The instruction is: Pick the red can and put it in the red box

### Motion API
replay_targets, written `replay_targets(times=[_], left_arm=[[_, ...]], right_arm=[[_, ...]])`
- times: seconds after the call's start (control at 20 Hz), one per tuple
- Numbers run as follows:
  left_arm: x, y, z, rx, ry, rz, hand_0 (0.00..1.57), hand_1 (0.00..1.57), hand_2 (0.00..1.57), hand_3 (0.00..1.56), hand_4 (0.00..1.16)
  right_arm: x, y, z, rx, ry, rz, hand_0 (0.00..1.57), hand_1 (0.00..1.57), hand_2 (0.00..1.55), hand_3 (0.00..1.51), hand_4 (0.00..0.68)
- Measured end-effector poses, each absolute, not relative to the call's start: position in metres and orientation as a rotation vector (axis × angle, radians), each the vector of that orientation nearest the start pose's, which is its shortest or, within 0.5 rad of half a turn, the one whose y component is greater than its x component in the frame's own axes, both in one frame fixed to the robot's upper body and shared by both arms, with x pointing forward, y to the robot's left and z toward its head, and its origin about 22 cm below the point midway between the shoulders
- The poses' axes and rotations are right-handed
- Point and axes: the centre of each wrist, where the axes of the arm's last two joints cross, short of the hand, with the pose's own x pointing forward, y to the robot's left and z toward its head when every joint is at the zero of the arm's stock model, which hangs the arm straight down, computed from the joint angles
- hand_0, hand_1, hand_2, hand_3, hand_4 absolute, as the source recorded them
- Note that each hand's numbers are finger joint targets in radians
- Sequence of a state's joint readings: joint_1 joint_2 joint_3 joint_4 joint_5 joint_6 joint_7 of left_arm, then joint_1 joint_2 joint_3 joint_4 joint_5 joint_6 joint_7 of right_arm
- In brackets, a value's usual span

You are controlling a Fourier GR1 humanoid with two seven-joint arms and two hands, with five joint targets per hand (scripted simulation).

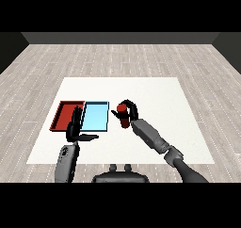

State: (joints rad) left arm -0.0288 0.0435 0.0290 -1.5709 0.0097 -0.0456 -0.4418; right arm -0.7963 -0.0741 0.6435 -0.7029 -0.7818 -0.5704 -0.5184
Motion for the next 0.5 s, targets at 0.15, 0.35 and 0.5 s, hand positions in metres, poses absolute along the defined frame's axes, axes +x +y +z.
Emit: replay_targets(times=[0.15, 0.35, 0.5], left_arm=[[0.247, 0.238, 0.010, -0.033, -2.032, -0.066, 0.00, 0.00, 0.00, 0.00, 0.00], [0.249, 0.220, 0.021, -0.119, -2.025, -0.086, 0.00, 0.00, 0.00, 0.00, 0.00], [0.252, 0.200, 0.028, -0.192, -1.997, -0.124, 0.00, 0.00, 0.00, 0.00, 0.00]], right_arm=[[0.360, -0.090, 0.012, 0.010, -1.782, 0.013, 1.57, 1.57, 1.47, 1.40, 0.612], [0.355, -0.099, 0.039, -0.008, -1.857, -0.003, 1.56, 1.56, 1.46, 1.41, 0.611], [0.350, -0.104, 0.057, 0.006, -1.916, -0.015, 1.57, 1.57, 1.46, 1.40, 0.624]])
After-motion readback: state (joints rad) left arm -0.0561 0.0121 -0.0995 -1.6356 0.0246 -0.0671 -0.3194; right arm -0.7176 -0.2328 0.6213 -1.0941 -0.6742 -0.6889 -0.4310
